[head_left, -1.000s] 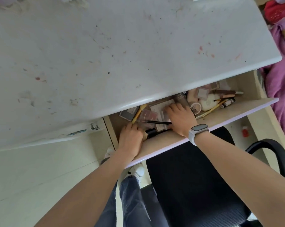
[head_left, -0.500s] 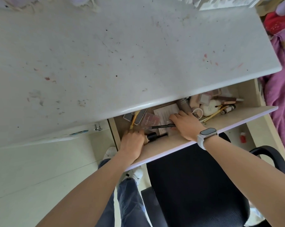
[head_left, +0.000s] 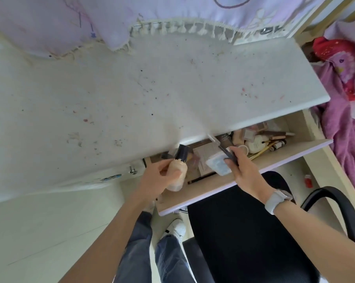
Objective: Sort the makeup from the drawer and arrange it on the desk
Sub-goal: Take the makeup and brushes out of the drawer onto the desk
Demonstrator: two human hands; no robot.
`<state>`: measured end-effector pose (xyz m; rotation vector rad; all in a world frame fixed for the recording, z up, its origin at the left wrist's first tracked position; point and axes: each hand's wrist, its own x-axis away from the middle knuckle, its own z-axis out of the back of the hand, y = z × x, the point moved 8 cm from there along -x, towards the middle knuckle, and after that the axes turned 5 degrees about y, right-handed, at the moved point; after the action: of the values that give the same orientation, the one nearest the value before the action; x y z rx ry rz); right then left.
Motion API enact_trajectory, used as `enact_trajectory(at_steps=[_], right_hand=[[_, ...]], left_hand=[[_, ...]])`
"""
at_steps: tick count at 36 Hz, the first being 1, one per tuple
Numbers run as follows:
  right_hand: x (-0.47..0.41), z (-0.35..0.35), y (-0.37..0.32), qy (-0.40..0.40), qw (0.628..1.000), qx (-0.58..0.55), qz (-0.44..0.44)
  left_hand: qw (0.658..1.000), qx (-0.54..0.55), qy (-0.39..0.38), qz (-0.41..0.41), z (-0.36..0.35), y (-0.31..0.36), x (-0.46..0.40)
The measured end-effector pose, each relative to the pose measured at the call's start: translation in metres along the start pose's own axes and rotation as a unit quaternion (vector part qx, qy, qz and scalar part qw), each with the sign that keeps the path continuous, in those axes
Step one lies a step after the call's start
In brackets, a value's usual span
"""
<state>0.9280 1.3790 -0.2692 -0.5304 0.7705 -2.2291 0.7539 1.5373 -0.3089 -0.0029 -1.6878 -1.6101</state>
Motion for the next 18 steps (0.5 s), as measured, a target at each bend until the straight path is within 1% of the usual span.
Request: enact_trajectory(at_steps=[3, 6, 9, 12, 15, 18], right_hand=[[-0.009, 0.001, -0.023, 0.062, 0.986, -0.142, -0.069], [-0.03, -0.01, -0.053, 0.069, 0.969, -0.215, -0.104], [-0.058, -0.028, -0.086, 0.06, 0.961, -0.237, -0.132], [-0.091, -0.047, -0.121, 0.047, 0.96, -0.237, -0.141], [-0.125, -0.072, -0.153, 0.024, 0.962, -0.226, -0.154], [-0.158, -0.097, -0.179, 0.016, 0.96, -0.219, -0.176]], left_hand=[[0.996, 0.083, 0.027, 0.003, 0.023, 0.021, 0.006], [0.99, 0.126, 0.057, -0.008, 0.053, 0.042, 0.004], [0.981, 0.143, 0.129, -0.017, 0.098, 0.057, -0.007], [0.966, 0.177, 0.191, 0.003, 0.148, 0.063, -0.023], [0.952, 0.178, 0.249, 0.016, 0.202, 0.065, -0.044], [0.945, 0.155, 0.287, 0.019, 0.247, 0.068, -0.064]])
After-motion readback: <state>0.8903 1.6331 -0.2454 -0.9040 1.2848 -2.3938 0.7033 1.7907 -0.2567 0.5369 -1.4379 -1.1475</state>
